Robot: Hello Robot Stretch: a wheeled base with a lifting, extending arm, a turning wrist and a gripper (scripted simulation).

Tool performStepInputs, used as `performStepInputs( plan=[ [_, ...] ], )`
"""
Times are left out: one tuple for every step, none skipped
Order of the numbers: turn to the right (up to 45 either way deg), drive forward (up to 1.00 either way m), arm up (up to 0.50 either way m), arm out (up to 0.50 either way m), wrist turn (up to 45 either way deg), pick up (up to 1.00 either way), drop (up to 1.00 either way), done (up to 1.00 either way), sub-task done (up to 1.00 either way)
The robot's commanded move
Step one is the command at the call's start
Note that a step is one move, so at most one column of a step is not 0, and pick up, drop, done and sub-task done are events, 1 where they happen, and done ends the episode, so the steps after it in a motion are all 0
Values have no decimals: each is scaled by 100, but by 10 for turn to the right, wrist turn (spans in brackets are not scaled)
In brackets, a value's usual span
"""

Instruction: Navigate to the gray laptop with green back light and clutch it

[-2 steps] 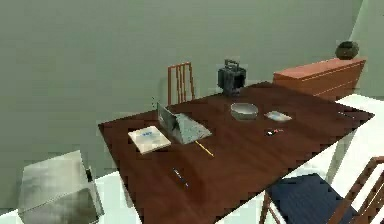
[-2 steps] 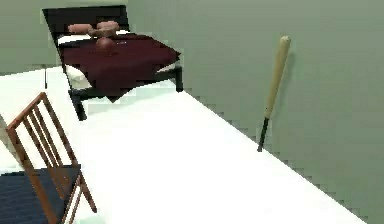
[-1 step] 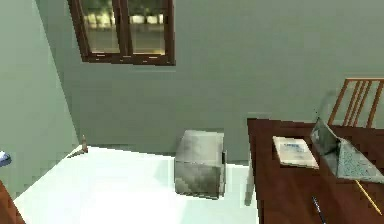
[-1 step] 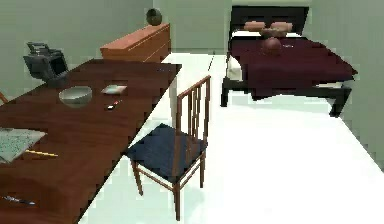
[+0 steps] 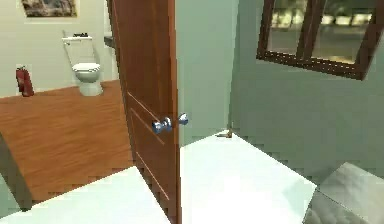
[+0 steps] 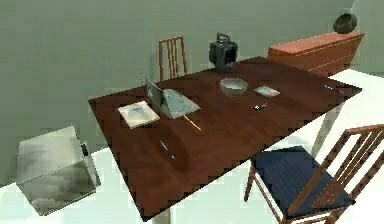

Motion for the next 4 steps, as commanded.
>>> performStepInputs(
  plan=[
    [450, 0, 0, 0, 0, 0, 0, 0, 0],
    [450, 0, 0, 0, 0, 0, 0, 0, 0],
    [270, 0, 0, 0, 0, 0, 0, 0, 0],
    [0, 40, 0, 0, 0, 0, 0, 0, 0]
  ],
)
